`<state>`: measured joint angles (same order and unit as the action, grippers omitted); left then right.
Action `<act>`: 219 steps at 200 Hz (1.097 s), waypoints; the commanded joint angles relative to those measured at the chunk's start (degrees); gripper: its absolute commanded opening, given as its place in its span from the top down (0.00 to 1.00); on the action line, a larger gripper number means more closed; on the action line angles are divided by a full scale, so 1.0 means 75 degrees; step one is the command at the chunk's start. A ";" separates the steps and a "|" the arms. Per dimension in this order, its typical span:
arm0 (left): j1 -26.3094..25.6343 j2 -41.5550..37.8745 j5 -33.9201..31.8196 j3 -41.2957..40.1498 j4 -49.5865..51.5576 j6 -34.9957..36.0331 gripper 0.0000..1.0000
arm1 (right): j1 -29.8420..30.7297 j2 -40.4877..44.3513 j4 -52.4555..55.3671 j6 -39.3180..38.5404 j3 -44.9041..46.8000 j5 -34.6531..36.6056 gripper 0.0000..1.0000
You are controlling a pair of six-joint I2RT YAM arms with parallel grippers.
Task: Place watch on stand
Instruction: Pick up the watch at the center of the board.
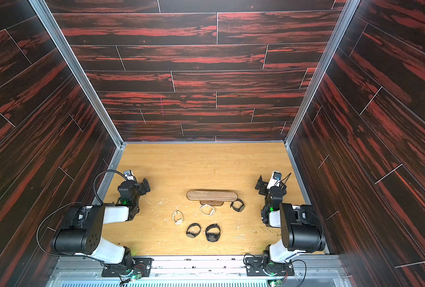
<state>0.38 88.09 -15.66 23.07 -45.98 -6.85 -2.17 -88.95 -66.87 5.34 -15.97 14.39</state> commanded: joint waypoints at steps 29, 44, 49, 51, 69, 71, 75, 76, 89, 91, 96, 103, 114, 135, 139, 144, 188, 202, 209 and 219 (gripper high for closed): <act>0.0043 0.0031 -0.0051 0.0147 -0.0160 0.0075 0.00 | -0.0020 -0.0094 -0.0052 -0.0027 -0.0109 0.0062 0.02; 0.0043 0.0025 -0.0049 0.0139 -0.0180 0.0072 0.00 | -0.0024 -0.0094 -0.0066 -0.0024 -0.0109 0.0061 0.01; 0.0043 0.0010 -0.0056 0.0124 -0.0193 0.0081 0.00 | -0.0022 -0.0094 -0.0081 -0.0035 -0.0098 0.0062 0.02; 0.0043 0.0000 -0.0042 0.0115 -0.0197 0.0105 0.00 | -0.0019 -0.0085 -0.0089 -0.0033 -0.0089 0.0070 0.01; 0.0031 -0.0256 0.0066 0.0053 -0.0120 0.0254 0.00 | 0.0123 -0.0002 -0.0086 -0.0087 -0.0084 0.0505 0.02; 0.0031 -0.0270 0.0030 0.0063 -0.0079 0.0242 0.00 | 0.0149 0.0032 -0.0076 -0.0105 -0.0083 0.0585 0.02; 0.0022 -0.0381 -0.0104 0.0090 0.0004 0.0230 0.00 | 0.0219 0.0101 0.0032 -0.0146 -0.0095 0.0666 0.01; 0.0015 -0.0403 -0.0133 0.0101 0.0032 0.0220 0.00 | 0.0225 0.0115 0.0074 -0.0148 -0.0102 0.0668 0.02; -0.0016 -0.0852 -0.0404 0.0381 0.0919 0.0147 0.00 | 0.0245 0.0094 -0.0097 -0.0207 -0.0059 0.0623 0.02; -0.0019 -0.0928 -0.0439 0.0443 0.1098 0.0127 0.00 | 0.0255 0.0109 -0.0114 -0.0223 -0.0044 0.0638 0.02; -0.0027 -0.1109 -0.0506 0.0590 0.1556 0.0075 0.00 | 0.0276 0.0128 -0.0168 -0.0246 0.0008 0.0674 0.02; -0.0025 -0.1273 -0.0654 0.0752 0.1927 0.0015 0.00 | 0.0328 0.0112 -0.0384 -0.0292 0.0093 0.0742 0.02; -0.0038 -0.1489 -0.0787 0.0891 0.2293 -0.0089 0.00 | 0.0401 0.0117 -0.0713 -0.0364 0.0257 0.0828 0.01; -0.0039 -0.1826 -0.0707 0.0981 0.2570 -0.0339 0.00 | 0.0676 0.0448 -0.1032 -0.0625 0.0466 0.1392 0.02; -0.0039 -0.1890 -0.0714 0.0999 0.2658 -0.0384 0.00 | 0.0909 0.0710 -0.0703 -0.0767 0.0365 0.1927 0.01; -0.0039 -0.1949 -0.0701 0.1038 0.2767 -0.0452 0.00 | 0.1155 0.1064 -0.0201 -0.0993 0.0210 0.2295 0.02; -0.0051 -0.2198 -0.2572 0.1908 0.4794 -0.2462 0.00 | 0.2854 0.1592 0.2640 -0.1587 -0.1287 0.4333 0.01; -0.0051 -0.2073 -0.3976 0.2722 0.6786 -0.4208 0.00 | 0.3704 0.1411 0.2301 -0.2350 -0.1546 0.5161 0.02; -0.0051 -0.1944 -0.4404 0.3168 0.7866 -0.4876 0.00 | 0.4067 0.1362 0.2833 -0.2405 -0.1851 0.5179 0.01; -0.0051 -0.1734 -0.4447 0.3661 0.8702 -0.4987 0.00 | 0.4459 0.1342 0.3810 -0.2274 -0.2308 0.4992 0.01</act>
<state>-0.05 73.47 -35.59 41.71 -4.14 -28.47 24.73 -77.47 -51.27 -6.98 -27.94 44.69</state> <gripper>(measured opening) 0.999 0.985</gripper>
